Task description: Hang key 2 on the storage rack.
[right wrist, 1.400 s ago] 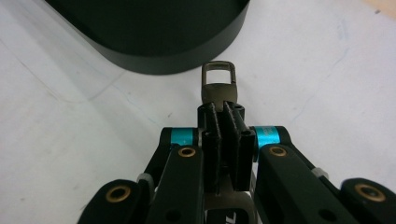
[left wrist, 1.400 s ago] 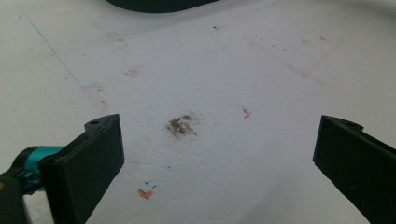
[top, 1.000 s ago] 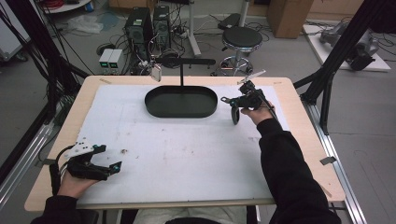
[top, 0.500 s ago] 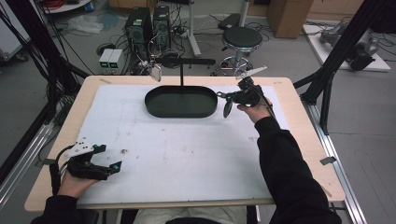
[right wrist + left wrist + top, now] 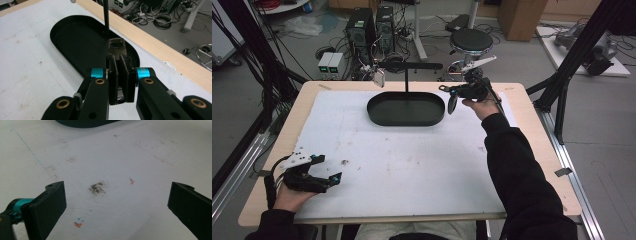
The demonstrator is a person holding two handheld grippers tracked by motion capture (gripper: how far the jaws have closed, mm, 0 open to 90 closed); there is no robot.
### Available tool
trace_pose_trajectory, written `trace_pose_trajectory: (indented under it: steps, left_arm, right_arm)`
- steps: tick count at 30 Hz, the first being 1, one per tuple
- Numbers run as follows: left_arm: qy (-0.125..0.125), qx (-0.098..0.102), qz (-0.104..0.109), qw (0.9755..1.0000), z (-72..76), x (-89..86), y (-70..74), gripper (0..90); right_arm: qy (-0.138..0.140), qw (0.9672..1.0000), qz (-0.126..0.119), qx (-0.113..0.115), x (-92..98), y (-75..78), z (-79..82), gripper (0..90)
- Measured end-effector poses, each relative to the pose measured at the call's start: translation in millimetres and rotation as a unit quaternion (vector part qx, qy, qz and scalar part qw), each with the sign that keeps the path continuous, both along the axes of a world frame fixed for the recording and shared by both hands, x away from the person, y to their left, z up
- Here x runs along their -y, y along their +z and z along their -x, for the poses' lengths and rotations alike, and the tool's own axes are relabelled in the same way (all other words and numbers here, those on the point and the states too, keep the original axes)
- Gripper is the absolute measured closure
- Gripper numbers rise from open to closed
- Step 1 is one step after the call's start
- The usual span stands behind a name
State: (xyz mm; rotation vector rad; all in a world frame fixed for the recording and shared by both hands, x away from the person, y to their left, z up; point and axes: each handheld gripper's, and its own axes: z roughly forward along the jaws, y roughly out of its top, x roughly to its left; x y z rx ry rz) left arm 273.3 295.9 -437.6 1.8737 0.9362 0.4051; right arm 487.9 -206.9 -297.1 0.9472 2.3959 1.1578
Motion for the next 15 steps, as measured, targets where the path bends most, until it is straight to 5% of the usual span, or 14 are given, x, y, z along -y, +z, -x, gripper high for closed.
trace_pose_trajectory:
  steps: [15]
  left_arm:
    - [0.000, 0.000, 0.000, 1.0000, -0.7, 0.0, -0.5, 2.4]
  right_arm:
    - [-0.003, 0.9997, -0.005, 0.025, -10.9, 24.0, -7.1, 85.8]
